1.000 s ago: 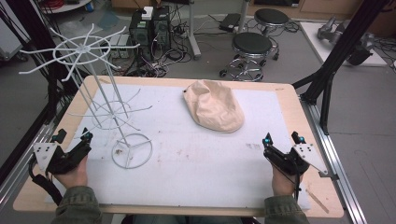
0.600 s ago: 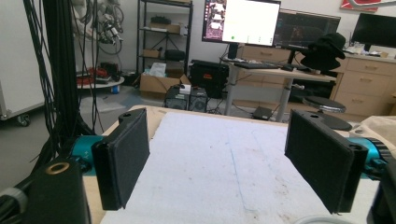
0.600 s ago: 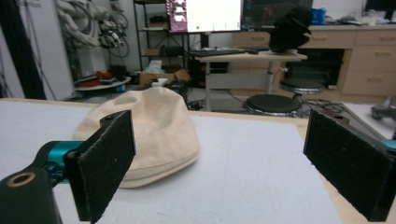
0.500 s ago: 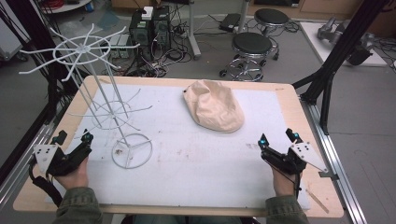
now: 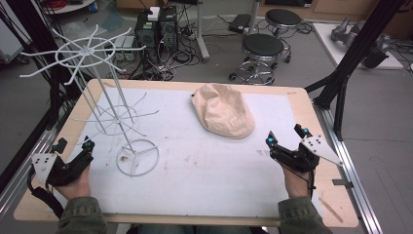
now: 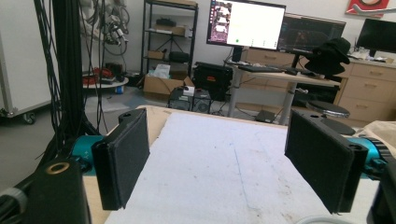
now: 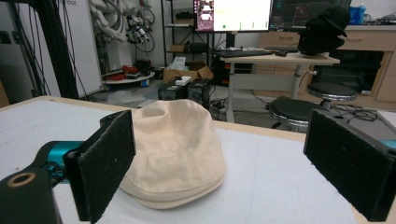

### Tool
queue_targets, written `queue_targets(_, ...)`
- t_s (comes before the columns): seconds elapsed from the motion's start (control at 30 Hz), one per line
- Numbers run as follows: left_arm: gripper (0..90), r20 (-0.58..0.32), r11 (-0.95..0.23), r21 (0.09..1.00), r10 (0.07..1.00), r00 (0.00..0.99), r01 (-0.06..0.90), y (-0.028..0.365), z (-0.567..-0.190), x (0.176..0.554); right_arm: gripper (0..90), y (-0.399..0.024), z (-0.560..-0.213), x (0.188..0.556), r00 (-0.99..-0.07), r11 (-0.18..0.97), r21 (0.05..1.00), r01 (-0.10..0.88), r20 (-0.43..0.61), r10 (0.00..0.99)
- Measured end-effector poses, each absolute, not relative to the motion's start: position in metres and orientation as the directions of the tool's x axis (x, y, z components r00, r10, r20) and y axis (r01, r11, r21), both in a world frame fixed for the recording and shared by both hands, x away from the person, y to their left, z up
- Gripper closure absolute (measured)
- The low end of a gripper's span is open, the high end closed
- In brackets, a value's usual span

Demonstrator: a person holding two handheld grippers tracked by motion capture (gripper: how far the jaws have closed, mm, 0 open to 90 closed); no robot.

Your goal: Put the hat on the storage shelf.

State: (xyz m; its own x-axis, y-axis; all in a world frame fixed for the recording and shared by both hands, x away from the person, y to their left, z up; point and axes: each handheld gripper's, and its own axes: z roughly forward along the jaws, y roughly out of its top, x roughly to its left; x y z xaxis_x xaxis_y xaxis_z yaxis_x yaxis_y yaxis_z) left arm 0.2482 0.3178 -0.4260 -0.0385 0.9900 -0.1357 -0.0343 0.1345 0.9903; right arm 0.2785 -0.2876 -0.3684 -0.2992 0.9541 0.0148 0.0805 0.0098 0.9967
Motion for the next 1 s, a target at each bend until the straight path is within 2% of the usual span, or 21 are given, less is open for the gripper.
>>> queue_targets(0.13, 22.1, -0.131, 0.129, 0.991, 0.99, -0.044, -0.035, 0.32, -0.426, 0.248, 8.2, -0.282, -0.363, 0.288, -0.288, 0.009, 0.997, 0.081, 0.015, 0.958)
queue_targets(0.3, 22.1, -0.079, 0.078, 0.996, 0.996, -0.051, -0.036, 0.319, -0.425, 0.248, 8.2, -0.274, -0.355, 0.301, -0.286, -0.006, 0.996, 0.094, 0.032, 0.958)
queue_targets(0.63, 22.1, -0.084, 0.082, 0.996, 0.995, -0.049, -0.035, 0.32, -0.425, 0.249, 8.2, -0.26, -0.342, 0.326, -0.283, -0.006, 0.997, 0.082, 0.029, 0.959)
queue_targets(1.0, 22.1, -0.08, 0.078, 0.996, 0.996, -0.045, -0.038, 0.319, -0.425, 0.251, 8.2, -0.258, -0.335, 0.36, -0.291, -0.011, 0.99, 0.138, 0.052, 0.955)
